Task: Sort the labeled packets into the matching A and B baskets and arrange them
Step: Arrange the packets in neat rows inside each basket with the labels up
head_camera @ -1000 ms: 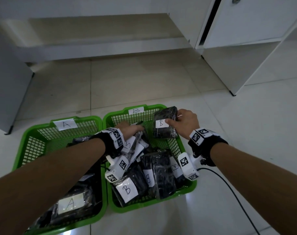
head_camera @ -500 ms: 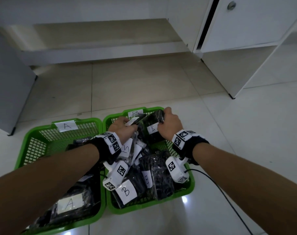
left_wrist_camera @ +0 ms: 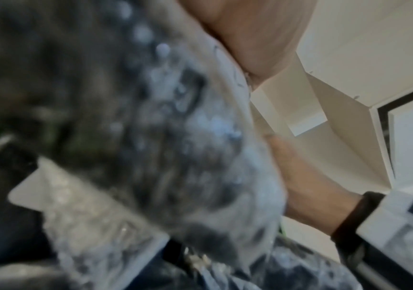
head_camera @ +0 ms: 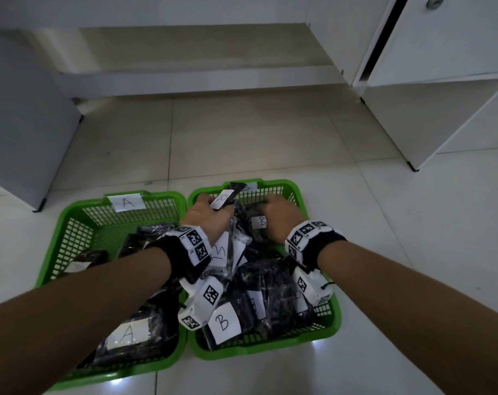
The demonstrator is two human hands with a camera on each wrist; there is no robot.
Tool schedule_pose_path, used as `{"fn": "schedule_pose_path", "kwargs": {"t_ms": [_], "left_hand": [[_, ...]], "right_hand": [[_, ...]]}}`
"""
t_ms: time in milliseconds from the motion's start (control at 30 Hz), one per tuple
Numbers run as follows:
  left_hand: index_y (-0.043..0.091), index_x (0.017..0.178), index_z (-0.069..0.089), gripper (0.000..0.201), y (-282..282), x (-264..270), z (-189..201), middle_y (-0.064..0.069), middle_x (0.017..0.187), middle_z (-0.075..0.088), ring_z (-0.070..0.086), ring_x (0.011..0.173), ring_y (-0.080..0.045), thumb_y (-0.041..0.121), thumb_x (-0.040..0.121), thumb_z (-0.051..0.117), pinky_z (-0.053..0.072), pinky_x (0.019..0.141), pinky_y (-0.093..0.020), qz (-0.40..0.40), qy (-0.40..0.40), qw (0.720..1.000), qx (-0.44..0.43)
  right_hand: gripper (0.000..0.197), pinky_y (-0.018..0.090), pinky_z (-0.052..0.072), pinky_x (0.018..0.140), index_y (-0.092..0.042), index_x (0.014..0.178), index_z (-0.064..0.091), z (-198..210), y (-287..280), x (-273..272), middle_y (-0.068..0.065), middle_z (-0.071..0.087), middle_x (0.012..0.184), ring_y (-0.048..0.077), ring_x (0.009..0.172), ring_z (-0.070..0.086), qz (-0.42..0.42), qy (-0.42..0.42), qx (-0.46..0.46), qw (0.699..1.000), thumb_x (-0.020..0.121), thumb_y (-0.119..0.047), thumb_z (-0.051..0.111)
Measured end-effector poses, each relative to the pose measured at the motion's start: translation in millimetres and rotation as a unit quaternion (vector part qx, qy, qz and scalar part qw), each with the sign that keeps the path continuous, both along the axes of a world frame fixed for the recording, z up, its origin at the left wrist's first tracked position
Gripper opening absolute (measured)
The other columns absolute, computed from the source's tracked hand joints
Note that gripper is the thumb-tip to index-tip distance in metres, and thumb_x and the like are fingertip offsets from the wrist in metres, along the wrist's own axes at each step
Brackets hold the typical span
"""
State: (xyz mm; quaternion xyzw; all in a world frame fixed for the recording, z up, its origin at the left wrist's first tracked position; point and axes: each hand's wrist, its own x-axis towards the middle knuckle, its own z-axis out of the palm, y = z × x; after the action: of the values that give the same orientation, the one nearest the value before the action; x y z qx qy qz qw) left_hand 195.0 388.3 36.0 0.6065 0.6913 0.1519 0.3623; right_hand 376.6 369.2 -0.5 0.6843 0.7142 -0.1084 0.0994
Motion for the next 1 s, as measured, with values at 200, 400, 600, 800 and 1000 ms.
{"fn": "schedule_pose_path", "kwargs": {"t_ms": [200, 400, 600, 800, 1000], "left_hand": [[0.026, 0.115, 0.045, 0.04, 2.7, -5.1, -2.8, 0.011, 0.082, 0.052, 0.051, 0.07, -0.01, 0.046, 0.084, 0.061, 0.043, 0.068, -0.028, -0.012, -0.018, 0.999, -0.024], [0.038, 0.113, 0.054, 0.052, -4.5, -5.9, 0.4, 0.004, 0.105, 0.066, 0.064, 0.093, -0.024, 0.061, 0.068, 0.06, 0.053, 0.09, -0.041, -0.004, -0.066, 0.997, -0.027], [0.045, 0.116, 0.048, 0.063, -14.1, 2.9, 4.0, 0.007, 0.108, 0.065, 0.063, 0.102, -0.025, 0.077, 0.062, 0.052, 0.045, 0.1, -0.048, -0.06, -0.068, 0.996, -0.007], [0.03, 0.141, 0.047, 0.076, -10.7, -4.9, 18.6, -0.004, 0.138, 0.055, 0.053, 0.123, -0.026, 0.065, 0.073, 0.044, 0.036, 0.11, -0.045, -0.076, -0.121, 0.988, -0.055], [0.032, 0.151, 0.03, 0.091, -17.2, -22.2, 15.4, -0.002, 0.157, 0.036, 0.042, 0.138, -0.027, 0.082, 0.074, 0.033, 0.034, 0.114, -0.044, -0.238, 0.035, 0.968, -0.076]], "right_hand": [[0.033, 0.037, 0.057, 0.081, -0.01, 0.121, 0.065, -6.7, 10.0, 2.2, 0.011, 0.066, 0.115, 0.033, 0.101, 0.066, 0.003, 0.054, -0.122, 0.991, 0.089, -0.017, 0.061], [0.031, 0.03, 0.055, 0.075, -0.007, 0.117, 0.072, 37.9, 1.2, 4.4, 0.012, 0.071, 0.115, 0.028, 0.098, 0.067, -0.145, 0.256, -0.04, 0.955, 0.091, -0.005, 0.057], [0.026, 0.048, 0.059, 0.089, -0.013, 0.114, 0.068, 73.2, -14.7, -14.9, 0.015, 0.073, 0.115, 0.032, 0.102, 0.072, -0.29, 0.633, -0.09, 0.712, 0.095, -0.03, 0.065], [0.011, 0.056, 0.058, 0.088, 0.002, 0.104, 0.065, 80.6, -16.4, -20.4, 0.027, 0.072, 0.11, 0.043, 0.096, 0.072, -0.383, 0.641, -0.026, 0.665, 0.096, -0.004, 0.06], [0.032, 0.038, 0.056, 0.052, -0.001, 0.1, 0.065, 78.4, -23.5, 28.8, 0.023, 0.073, 0.092, 0.036, 0.067, 0.069, -0.418, 0.477, 0.117, 0.764, 0.083, -0.026, 0.055]]}}
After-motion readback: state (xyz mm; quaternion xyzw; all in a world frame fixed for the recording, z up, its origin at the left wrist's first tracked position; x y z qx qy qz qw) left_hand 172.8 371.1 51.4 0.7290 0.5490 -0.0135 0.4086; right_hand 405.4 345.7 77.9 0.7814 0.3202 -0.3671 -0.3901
